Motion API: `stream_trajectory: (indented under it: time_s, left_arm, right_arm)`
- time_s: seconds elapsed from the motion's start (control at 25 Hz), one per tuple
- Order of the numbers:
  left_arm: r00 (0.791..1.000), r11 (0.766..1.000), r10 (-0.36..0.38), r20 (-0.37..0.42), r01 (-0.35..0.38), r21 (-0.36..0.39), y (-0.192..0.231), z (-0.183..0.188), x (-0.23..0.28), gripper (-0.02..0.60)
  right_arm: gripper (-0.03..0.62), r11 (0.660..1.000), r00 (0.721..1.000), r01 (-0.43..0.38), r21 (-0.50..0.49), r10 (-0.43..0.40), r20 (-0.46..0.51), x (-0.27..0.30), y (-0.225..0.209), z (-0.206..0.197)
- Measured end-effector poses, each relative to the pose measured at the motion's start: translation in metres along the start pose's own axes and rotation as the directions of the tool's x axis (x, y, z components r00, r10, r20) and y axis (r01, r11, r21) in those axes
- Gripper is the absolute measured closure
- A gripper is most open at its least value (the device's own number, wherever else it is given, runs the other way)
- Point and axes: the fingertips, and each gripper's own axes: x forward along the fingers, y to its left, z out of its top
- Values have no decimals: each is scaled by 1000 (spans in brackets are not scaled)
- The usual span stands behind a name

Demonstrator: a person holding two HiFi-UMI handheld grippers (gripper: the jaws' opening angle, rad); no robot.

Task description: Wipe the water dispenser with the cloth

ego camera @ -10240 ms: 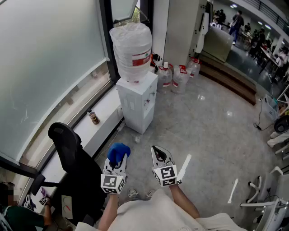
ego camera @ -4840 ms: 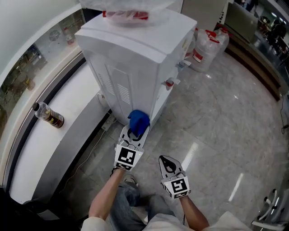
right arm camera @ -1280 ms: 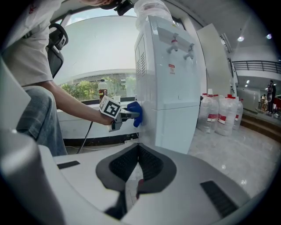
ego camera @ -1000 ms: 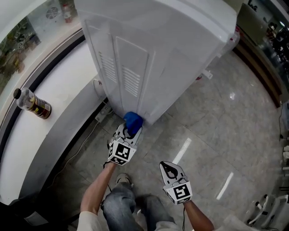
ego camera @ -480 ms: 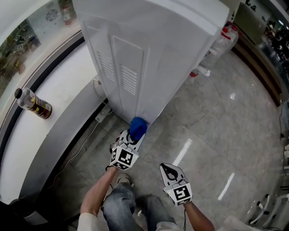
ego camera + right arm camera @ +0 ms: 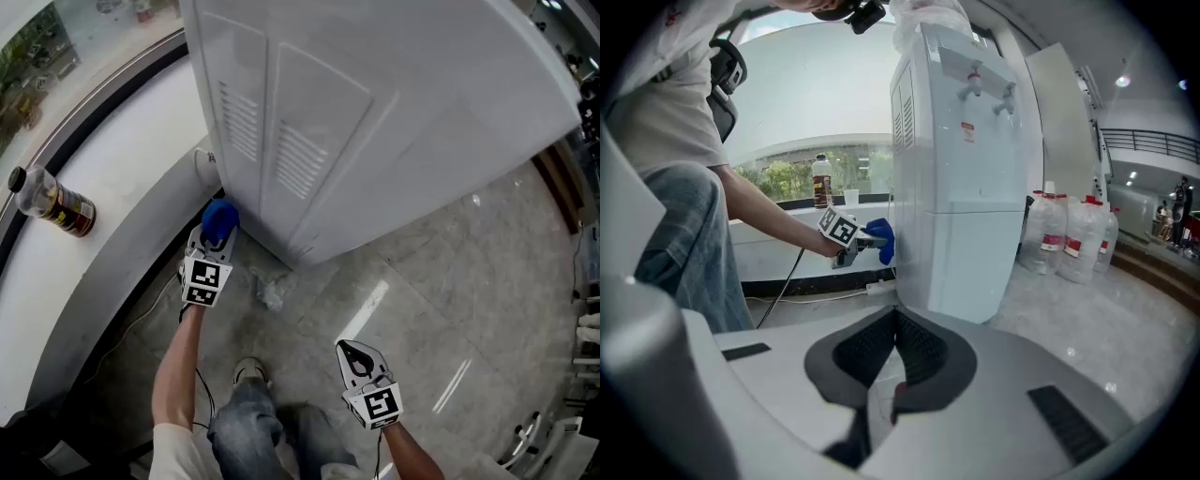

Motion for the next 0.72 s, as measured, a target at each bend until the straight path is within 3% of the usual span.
stream_trajectory:
  time_s: [0.2,0.36,0.56,0.72]
  left_arm:
    - [1000,1000,21,-16,-21,-9,31,-12,24,469]
    - [1000,1000,-4,-16,4,-11,27,-18,32,469]
    - [999,999,-42,3,42,-6,0,-19,30,469]
    - [993,994,-111,37,110,19,-49,-9,22,469]
  right_arm:
    - [579,1000,1000,19,-3,-19,-23,10,-11,2]
    - [579,1000,999,7,-4,-7,-35,20,-6,2]
    - [579,1000,1000,-3,-11,2,-29,22,-1,4]
    - [579,1000,1000,-10,-18,10,-22,17,3,0]
